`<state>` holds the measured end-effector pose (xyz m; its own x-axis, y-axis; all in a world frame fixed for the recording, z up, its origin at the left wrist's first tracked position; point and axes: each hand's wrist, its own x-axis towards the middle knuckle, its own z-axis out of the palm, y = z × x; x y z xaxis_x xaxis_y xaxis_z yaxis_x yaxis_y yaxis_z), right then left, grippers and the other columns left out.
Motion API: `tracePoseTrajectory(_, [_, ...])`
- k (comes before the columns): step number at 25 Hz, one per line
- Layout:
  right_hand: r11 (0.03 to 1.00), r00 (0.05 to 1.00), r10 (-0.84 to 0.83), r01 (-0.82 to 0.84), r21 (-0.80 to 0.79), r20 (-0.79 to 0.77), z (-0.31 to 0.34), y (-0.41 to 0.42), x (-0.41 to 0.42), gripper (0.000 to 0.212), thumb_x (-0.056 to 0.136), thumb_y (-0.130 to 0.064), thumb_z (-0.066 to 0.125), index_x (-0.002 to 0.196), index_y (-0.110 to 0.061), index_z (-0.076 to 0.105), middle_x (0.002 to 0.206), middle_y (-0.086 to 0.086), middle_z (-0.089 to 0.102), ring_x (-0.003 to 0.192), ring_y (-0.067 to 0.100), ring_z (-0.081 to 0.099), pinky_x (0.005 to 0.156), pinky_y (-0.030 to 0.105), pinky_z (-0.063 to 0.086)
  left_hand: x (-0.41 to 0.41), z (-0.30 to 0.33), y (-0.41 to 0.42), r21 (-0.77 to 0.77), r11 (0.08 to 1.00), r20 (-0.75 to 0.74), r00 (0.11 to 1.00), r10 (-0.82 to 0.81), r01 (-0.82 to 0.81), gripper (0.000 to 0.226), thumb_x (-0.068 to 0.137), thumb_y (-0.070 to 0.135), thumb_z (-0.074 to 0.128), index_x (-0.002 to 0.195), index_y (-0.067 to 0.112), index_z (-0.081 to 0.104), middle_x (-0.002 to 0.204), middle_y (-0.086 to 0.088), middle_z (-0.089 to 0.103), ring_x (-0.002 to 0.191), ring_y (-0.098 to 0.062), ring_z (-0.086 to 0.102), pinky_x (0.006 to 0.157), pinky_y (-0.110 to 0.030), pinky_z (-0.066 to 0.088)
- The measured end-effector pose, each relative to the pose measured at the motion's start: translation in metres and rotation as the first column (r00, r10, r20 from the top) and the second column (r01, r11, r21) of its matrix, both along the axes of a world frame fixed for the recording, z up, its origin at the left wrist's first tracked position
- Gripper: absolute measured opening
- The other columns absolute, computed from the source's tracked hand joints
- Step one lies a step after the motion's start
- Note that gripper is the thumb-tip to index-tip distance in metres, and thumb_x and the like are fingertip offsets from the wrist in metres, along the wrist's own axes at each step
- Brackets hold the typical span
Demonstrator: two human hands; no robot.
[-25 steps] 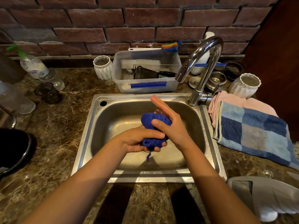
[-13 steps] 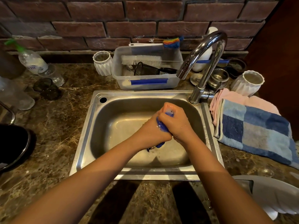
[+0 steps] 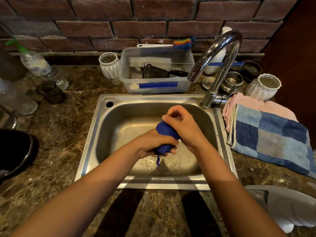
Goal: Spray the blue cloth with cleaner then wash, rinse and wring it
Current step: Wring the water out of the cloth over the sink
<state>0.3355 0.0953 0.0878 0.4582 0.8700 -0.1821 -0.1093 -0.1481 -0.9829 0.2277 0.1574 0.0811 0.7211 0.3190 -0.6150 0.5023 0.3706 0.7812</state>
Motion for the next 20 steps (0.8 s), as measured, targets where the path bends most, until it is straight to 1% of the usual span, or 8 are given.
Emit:
tracePoseTrajectory(1, [0.995,0.996,0.063,-0.058,0.075,-0.058,0.0,-0.002,0.004,0.013,0.081,-0.019,0.066,0.09,-0.021,0.056,0.099,0.006,0.059,0.096,0.018,0.056,0.09,0.032,0.047,-0.005,0.002,0.002,-0.174,0.982,0.025,0.997,0.076,-0.071,0.018,0.074,0.011,0.069,0.087,0.006,0.059,0.071,-0.008,0.063,0.061,-0.014,0.063,0.055,-0.024,0.051])
tracePoseTrajectory(3, [0.964,0.973,0.209,-0.189,0.187,-0.095,0.002,-0.006,0.011,0.048,0.069,-0.043,0.074,0.11,-0.025,0.056,0.121,0.005,0.057,0.121,0.018,0.05,0.104,0.032,0.041,-0.013,0.006,0.004,-0.434,0.895,0.106,0.981,0.161,-0.1,0.026,0.064,0.016,0.077,0.084,0.007,0.062,0.068,-0.004,0.065,0.059,-0.012,0.064,0.052,-0.022,0.053])
tracePoseTrajectory(6, [0.866,0.881,0.452,-0.396,0.306,-0.139,0.009,-0.003,0.006,0.08,0.06,-0.053,0.076,0.129,-0.026,0.045,0.14,0.009,0.046,0.133,0.022,0.043,0.109,0.036,0.037,-0.018,0.017,-0.001,-0.54,0.832,0.259,0.966,0.02,0.128,0.042,0.044,0.027,0.087,0.078,0.01,0.068,0.068,-0.001,0.067,0.061,-0.012,0.065,0.054,-0.024,0.054])
tracePoseTrajectory(9, [0.838,0.871,0.469,-0.387,0.384,-0.145,0.023,0.003,-0.001,0.027,0.069,-0.027,0.074,0.091,-0.014,0.066,0.098,0.005,0.068,0.093,0.024,0.066,0.085,0.034,0.052,-0.016,0.034,-0.005,-0.536,0.805,0.337,0.939,-0.073,0.255,0.03,0.06,0.027,0.08,0.079,0.012,0.063,0.064,0.002,0.06,0.054,-0.007,0.056,0.044,-0.013,0.044])
tracePoseTrajectory(10, [0.868,0.899,0.412,-0.338,0.364,-0.147,0.026,0.004,-0.002,0.011,0.07,-0.021,0.07,0.074,-0.013,0.065,0.079,0.001,0.068,0.077,0.021,0.065,0.075,0.032,0.052,-0.014,0.039,-0.006,-0.497,0.842,0.296,0.953,-0.063,0.211,0.022,0.069,0.022,0.075,0.078,0.011,0.058,0.061,0.003,0.056,0.05,-0.005,0.051,0.04,-0.011,0.038])
tracePoseTrajectory(13, [0.944,0.96,0.262,-0.236,0.23,-0.094,0.025,0.007,-0.001,0.023,0.08,-0.019,0.06,0.059,-0.012,0.058,0.056,-0.002,0.062,0.06,0.016,0.059,0.068,0.028,0.051,-0.006,0.039,-0.013,-0.129,0.992,0.124,0.992,0.02,-0.003,0.018,0.083,0.008,0.056,0.068,0.014,0.05,0.053,0.002,0.048,0.045,-0.007,0.043,0.038,-0.015,0.03])
tracePoseTrajectory(16, [0.976,0.978,0.208,-0.207,0.072,-0.013,0.017,0.007,-0.004,0.034,0.09,-0.017,0.052,0.057,-0.013,0.056,0.052,-0.005,0.06,0.057,0.01,0.058,0.068,0.025,0.05,0.001,0.028,-0.023,0.182,0.978,0.016,0.994,0.104,-0.105,0.019,0.077,0.007,0.055,0.062,0.015,0.048,0.046,0.003,0.047,0.044,-0.011,0.043,0.043,-0.022,0.033])
tracePoseTrajectory(20, [0.994,0.992,0.074,-0.065,-0.089,0.098,0.008,0.007,-0.011,0.039,0.092,-0.018,0.05,0.054,-0.011,0.054,0.055,-0.001,0.058,0.058,0.008,0.055,0.071,0.025,0.049,0.004,0.013,-0.029,0.401,0.912,-0.077,0.989,0.128,-0.087,0.019,0.077,0.014,0.056,0.061,0.019,0.048,0.051,0.002,0.048,0.048,-0.01,0.045,0.048,-0.019,0.036])
